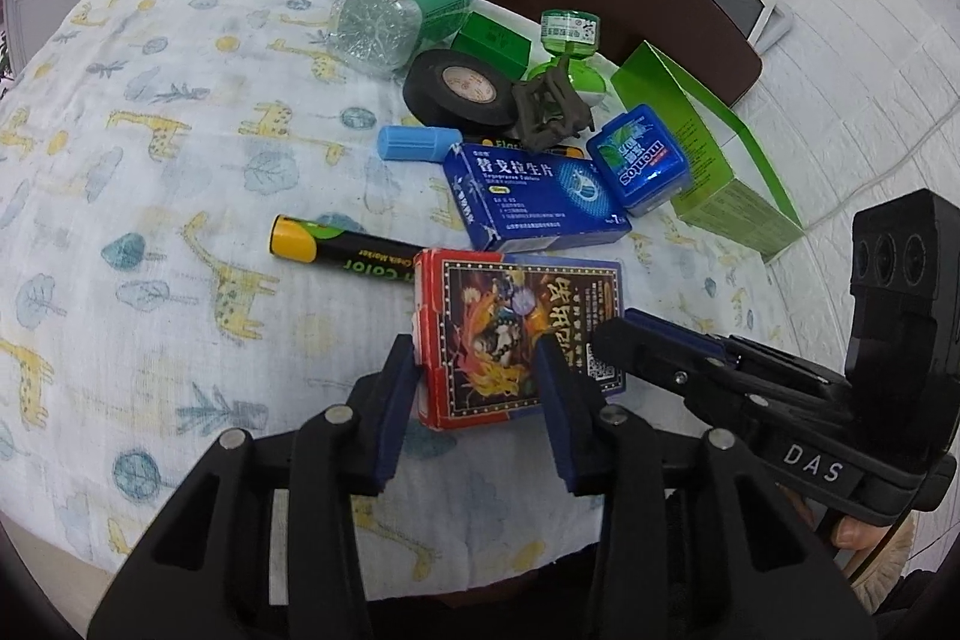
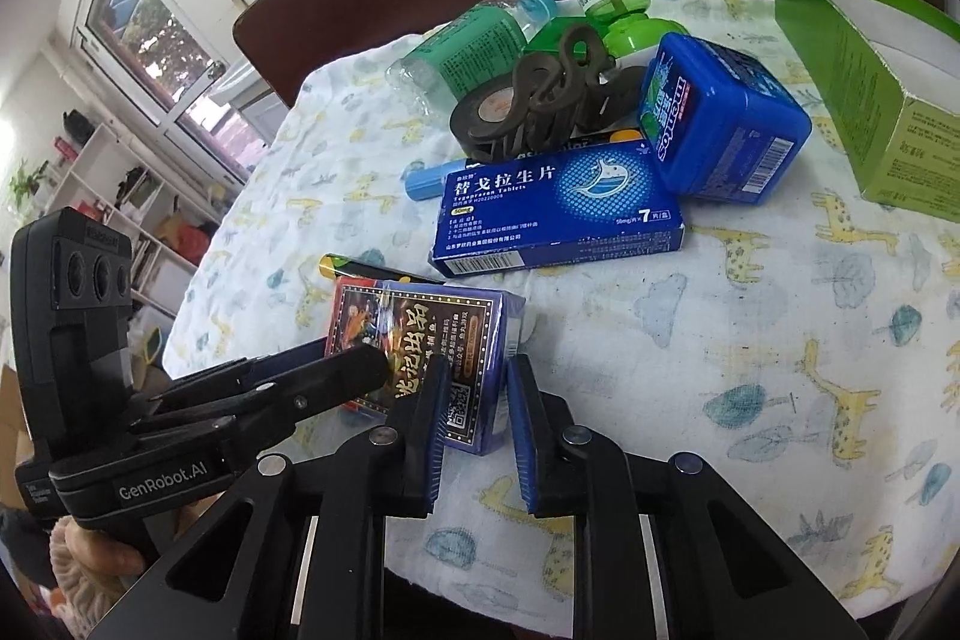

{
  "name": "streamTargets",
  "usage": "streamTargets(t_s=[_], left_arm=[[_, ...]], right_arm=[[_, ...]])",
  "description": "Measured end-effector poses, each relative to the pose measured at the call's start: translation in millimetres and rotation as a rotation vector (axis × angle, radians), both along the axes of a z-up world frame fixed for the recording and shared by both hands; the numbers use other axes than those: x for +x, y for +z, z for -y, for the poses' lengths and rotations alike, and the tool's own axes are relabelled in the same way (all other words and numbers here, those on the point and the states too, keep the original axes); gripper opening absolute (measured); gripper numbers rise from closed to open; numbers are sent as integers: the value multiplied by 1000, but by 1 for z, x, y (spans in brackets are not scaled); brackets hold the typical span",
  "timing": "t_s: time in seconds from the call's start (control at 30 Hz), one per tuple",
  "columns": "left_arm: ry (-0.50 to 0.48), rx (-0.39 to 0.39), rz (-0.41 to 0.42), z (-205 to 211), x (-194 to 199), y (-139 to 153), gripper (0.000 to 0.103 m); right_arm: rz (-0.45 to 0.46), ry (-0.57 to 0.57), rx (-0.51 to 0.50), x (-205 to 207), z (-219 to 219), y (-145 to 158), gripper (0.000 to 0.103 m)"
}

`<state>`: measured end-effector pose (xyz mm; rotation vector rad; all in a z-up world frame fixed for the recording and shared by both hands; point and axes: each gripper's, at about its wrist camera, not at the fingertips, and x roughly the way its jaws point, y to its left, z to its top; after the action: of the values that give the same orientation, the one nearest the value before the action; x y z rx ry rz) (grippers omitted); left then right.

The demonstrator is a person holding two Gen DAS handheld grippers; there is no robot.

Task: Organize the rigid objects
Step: 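Grasp the red-and-blue card box with the right gripper, then carry the card box into the green box and open the right gripper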

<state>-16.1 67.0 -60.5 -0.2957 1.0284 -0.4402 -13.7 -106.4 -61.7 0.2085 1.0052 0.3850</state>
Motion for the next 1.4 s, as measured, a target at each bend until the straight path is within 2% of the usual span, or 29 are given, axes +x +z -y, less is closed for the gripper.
streamTargets(t_s=[0.37, 0.57, 0.7, 0.8, 0.93, 1.13, 1.4], left_arm=[[-105, 85, 129, 63, 15, 48, 37], [-191, 105, 200, 118, 39, 77, 37], [-254, 129, 246, 163, 57, 91, 39], [-286, 132, 247, 193, 73, 95, 41], [-304, 115, 203, 228, 100, 89, 40], [-326, 140, 163, 270, 124, 76, 39], [-352, 234, 114, 294, 136, 53, 39]], right_arm=[[128, -64, 27, -6, 51, 39, 21], [221, -136, 37, -2, 104, 70, 21], [281, -197, 8, 7, 141, 91, 21], [334, -224, -22, 15, 168, 106, 21], [382, -231, -35, 31, 199, 119, 22], [351, -257, -41, 58, 240, 107, 22], [190, -299, 35, 87, 273, 53, 22]])
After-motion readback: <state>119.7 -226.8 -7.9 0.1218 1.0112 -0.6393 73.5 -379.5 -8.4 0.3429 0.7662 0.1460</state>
